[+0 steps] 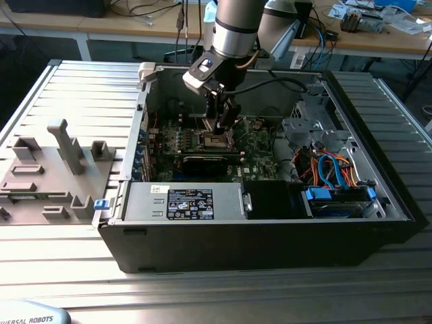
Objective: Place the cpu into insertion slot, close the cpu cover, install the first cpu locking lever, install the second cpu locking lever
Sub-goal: 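Place the cpu into insertion slot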
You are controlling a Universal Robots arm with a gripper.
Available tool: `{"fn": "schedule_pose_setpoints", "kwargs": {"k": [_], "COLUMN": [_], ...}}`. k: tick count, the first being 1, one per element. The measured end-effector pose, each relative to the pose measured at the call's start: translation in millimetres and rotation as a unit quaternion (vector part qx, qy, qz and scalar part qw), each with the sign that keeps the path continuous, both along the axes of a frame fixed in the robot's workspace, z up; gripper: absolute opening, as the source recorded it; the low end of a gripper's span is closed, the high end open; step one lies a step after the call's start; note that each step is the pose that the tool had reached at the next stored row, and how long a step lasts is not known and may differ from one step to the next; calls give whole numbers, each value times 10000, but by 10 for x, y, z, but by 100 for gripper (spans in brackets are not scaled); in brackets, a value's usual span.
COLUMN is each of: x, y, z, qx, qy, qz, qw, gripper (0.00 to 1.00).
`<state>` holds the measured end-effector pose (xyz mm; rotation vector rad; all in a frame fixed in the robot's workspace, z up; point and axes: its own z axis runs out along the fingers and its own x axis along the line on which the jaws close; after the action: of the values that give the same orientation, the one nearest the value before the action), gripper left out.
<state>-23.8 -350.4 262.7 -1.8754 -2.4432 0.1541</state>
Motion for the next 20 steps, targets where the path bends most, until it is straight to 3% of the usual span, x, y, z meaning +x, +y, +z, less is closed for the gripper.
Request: {"fn": "schedule_pose_setpoints", "kwargs": {"k": [20], "x": [0], "y": [0], "z": [-39], "qx": [0], "qy": [0], "qz": [-61], "qw": [10000], "gripper": [55]}}
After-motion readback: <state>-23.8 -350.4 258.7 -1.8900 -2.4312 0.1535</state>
